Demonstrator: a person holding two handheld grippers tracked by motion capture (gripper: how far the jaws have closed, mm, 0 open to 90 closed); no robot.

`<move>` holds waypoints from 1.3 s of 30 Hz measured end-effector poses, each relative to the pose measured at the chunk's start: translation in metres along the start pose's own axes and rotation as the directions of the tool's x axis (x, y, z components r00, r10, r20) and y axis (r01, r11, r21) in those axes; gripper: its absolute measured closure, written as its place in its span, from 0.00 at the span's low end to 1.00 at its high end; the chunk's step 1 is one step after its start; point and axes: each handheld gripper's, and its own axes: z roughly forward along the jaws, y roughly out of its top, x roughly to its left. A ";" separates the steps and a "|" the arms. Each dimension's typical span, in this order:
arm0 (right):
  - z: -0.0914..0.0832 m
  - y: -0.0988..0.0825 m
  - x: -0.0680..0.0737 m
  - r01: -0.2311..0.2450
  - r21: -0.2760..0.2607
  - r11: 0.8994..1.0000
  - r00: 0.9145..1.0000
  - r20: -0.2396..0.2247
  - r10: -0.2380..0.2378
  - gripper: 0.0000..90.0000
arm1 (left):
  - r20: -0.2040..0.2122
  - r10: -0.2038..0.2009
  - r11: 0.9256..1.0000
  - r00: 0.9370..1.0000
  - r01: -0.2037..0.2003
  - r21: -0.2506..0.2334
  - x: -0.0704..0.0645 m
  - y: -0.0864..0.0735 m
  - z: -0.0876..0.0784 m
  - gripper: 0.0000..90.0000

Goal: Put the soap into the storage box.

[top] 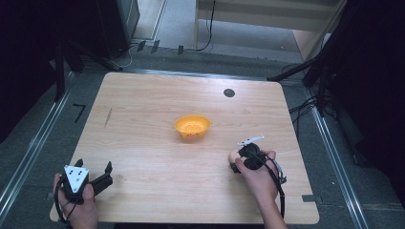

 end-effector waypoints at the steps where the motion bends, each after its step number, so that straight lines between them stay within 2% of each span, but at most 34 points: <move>1: 0.000 0.000 -0.001 0.004 0.000 1.000 1.000 0.001 -0.004 0.37 | 0.006 -0.001 1.000 1.000 0.001 0.002 0.000 0.000 0.000 0.10; 6: -0.003 0.001 -0.003 0.017 -0.019 1.000 1.000 -0.013 -0.017 0.37 | 0.046 -0.020 1.000 0.999 0.019 0.016 0.002 0.001 0.001 0.02; 11: -0.007 0.003 -0.005 0.044 -0.024 0.999 0.999 -0.016 -0.044 0.37 | 0.053 -0.025 0.999 0.998 0.024 0.032 0.004 0.001 0.002 0.00; 14: -0.008 0.003 -0.007 0.054 -0.030 0.998 0.998 -0.043 -0.055 0.37 | 0.056 -0.029 0.999 0.998 0.027 0.032 0.004 0.001 0.003 0.00; 18: -0.007 0.005 -0.007 0.087 -0.016 0.996 0.995 -0.042 -0.087 0.37 | 0.055 -0.028 0.999 0.998 0.026 0.032 0.004 0.001 0.003 0.00; 24: -0.011 0.013 -0.008 0.137 -0.021 0.990 0.989 -0.054 -0.138 0.37 | 0.057 -0.032 0.999 0.998 0.030 0.036 0.004 0.001 0.003 0.00; 32: -0.015 0.023 -0.006 0.211 -0.035 0.977 0.975 -0.056 -0.213 0.37 | 0.060 -0.032 0.999 0.998 0.030 0.038 0.004 0.001 0.003 0.00; 35: -0.018 0.028 -0.005 0.248 -0.040 0.968 0.967 -0.052 -0.250 0.37 | 0.063 -0.033 0.999 0.997 0.030 0.038 0.004 0.001 0.003 0.00; 39: -0.021 0.036 -0.003 0.303 -0.049 0.952 0.951 -0.056 -0.305 0.37 | 0.062 -0.031 0.999 0.998 0.029 0.040 0.004 0.001 0.003 0.00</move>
